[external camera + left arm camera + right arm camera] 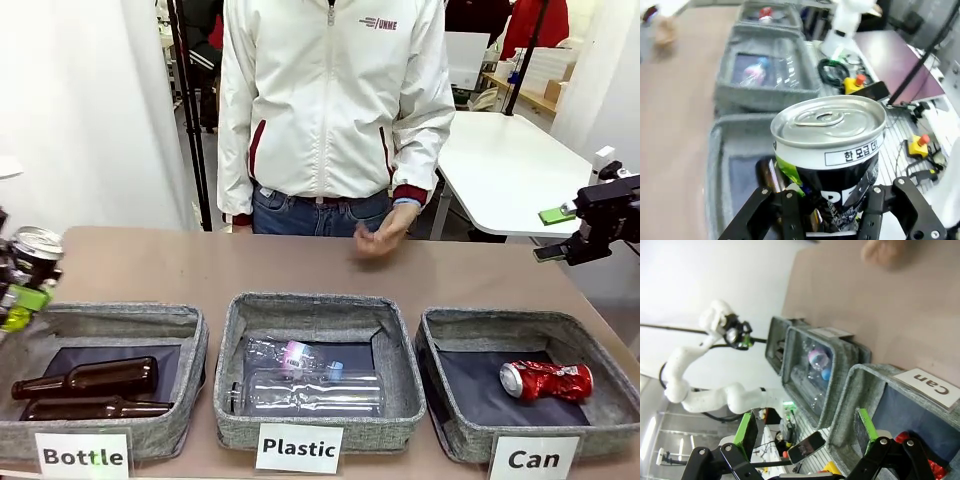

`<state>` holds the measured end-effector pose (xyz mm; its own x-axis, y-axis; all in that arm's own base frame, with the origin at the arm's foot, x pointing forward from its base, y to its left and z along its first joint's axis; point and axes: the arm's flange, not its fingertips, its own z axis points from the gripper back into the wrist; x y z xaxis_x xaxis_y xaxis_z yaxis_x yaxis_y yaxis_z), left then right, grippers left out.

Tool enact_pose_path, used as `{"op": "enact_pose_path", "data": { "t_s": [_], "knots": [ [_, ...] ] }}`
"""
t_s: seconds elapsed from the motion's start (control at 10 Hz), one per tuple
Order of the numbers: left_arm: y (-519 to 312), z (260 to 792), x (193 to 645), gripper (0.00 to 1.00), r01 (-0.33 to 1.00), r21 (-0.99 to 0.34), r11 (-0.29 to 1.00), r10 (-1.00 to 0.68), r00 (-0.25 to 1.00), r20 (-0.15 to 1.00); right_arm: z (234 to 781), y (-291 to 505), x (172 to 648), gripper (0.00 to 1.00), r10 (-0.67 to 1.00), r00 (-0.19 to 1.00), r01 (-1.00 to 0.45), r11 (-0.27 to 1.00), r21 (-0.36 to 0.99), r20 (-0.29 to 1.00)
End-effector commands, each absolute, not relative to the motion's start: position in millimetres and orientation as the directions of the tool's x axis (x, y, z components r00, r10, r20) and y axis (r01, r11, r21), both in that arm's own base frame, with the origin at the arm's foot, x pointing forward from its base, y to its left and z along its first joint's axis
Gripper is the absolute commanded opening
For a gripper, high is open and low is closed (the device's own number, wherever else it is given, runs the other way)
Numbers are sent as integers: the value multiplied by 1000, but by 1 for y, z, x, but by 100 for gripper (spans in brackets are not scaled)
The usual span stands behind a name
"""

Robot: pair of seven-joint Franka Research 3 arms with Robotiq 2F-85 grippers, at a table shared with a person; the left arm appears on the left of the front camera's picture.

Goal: Sort the can waste into the basket.
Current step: Pick up the can waste from the table and place it in the right Fabric basket.

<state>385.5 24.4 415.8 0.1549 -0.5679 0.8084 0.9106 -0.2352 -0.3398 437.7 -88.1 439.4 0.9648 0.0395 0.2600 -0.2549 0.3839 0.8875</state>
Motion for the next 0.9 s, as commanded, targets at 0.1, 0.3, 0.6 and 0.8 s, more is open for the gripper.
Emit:
{"op": "enact_pose_path", "data": {
  "t_s": [0.1,0.3,0.6,0.8],
  "knots": [
    [-133,472,384,7,928,-177,-328,-622,-70,780,479,-126,372,100,-35,959,-212,567,796,281],
    [-250,498,390,7,923,-118,-366,-647,-161,745,464,-176,319,100,-96,957,-153,633,759,273],
    [-417,517,410,7,894,-113,-434,-663,-232,712,432,-221,248,100,-237,915,-112,627,771,326],
    [-498,510,403,7,926,14,-377,-626,-265,733,412,-247,209,100,-314,883,-82,626,775,347]
  ]
}}
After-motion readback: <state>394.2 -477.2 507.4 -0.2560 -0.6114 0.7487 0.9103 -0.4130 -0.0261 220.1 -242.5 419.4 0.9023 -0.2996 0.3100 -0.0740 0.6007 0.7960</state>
